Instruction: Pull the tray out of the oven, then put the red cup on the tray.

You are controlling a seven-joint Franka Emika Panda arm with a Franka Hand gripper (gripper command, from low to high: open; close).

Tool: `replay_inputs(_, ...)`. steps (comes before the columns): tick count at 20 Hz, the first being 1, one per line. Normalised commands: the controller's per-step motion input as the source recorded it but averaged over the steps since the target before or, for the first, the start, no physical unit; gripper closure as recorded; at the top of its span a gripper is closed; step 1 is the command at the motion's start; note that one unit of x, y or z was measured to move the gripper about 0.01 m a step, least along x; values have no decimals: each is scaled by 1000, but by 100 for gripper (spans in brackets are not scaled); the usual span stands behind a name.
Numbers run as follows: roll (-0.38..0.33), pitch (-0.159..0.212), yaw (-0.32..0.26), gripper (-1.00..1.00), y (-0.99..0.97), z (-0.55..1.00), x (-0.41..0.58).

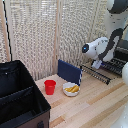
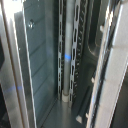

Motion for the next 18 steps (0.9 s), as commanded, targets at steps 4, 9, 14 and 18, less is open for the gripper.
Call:
replay_inputs(4,-11,0,-270,100,46,0,-161)
replay_inputs(9,64,-3,-309,100,2,0,-210)
replay_inputs(14,197,10,-270,100,-80,0,-111)
replay_inputs(18,368,127,19,100,-326,1,0)
